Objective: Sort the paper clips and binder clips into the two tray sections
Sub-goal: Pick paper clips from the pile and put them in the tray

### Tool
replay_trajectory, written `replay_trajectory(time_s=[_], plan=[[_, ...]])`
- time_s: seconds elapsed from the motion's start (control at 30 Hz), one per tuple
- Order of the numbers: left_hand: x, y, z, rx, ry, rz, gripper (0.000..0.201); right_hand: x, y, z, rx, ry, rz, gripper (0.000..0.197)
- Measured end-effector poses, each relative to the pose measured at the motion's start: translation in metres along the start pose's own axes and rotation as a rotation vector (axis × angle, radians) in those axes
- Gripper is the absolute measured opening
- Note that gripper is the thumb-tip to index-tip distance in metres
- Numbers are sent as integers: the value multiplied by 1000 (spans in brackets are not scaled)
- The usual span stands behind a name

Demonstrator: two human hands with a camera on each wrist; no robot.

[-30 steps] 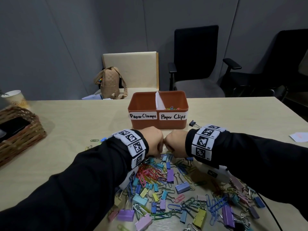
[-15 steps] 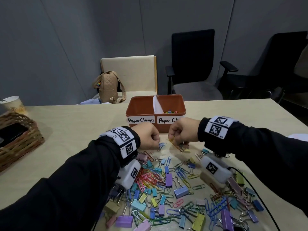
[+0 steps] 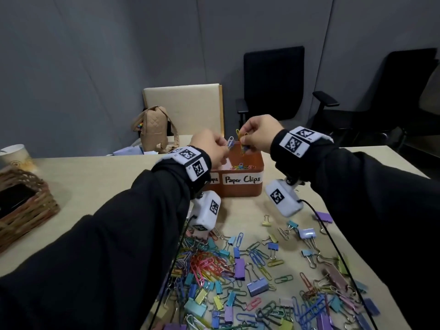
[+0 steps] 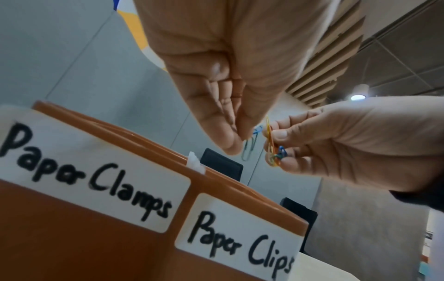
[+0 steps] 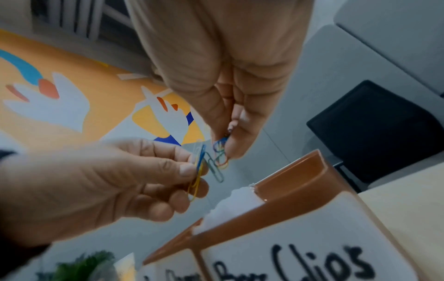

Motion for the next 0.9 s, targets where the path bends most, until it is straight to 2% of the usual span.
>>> replay_trajectory(time_s=[0.07,0.17,0.23,0.3,0.4,0.5,0.57,0.7,0.8,0.9], plan=[[-2,-3,-7,10,-4,15,16,-2,-3,2,42,122,73,5],[-3,4,-15,-22,17,3,17,3,0,10,71,224,110,11],[-3,18,-14,-104,-34,-65,14,6,9,16,65,257,58,10],[-5,31,-13,-155,-108,-213,11,9,21,26,55,353,-33,12],[-14,48,-17,-155,-221,-453,11,8,42,40,62,499,-174,10],[-22,62,-24,-147,-353,-611,10,0,58,48,119,627,-267,10],[-24,70,-28,-129,-394,-667,15,-9,67,52,158,735,-347,8],[-29,85,-29,-98,-422,-751,29,-27,81,63,192,1109,-494,7],[-36,92,-25,-174,-498,-819,43,-24,87,67,223,1228,-480,13],[-42,93,-24,-236,-524,-824,43,-16,89,71,200,1290,-479,9]])
Point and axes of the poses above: each hand's wrist, its own y-axis away from the middle knuckle, its own x-axis out of the back of the hand, z = x × y, the point moved 1 cm from there along -y, towards the middle knuckle, and after that the axes turned 11 degrees about -x, right-handed, at the moved point
